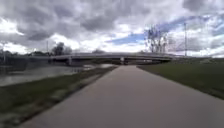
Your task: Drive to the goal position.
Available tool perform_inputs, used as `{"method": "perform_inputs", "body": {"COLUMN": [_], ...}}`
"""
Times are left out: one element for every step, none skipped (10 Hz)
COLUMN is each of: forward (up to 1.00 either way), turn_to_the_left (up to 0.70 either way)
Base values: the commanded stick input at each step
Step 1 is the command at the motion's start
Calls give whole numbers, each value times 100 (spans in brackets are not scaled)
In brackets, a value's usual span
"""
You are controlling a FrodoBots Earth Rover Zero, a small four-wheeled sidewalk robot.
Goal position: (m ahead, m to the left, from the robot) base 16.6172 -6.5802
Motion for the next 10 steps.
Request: {"method": "perform_inputs", "body": {"forward": [100, 100, 100, 100, 100, 100, 100, 100, 100, 100], "turn_to_the_left": [-2, -2, -3, -6, -9, -11, -12, -13, -14, -16]}}
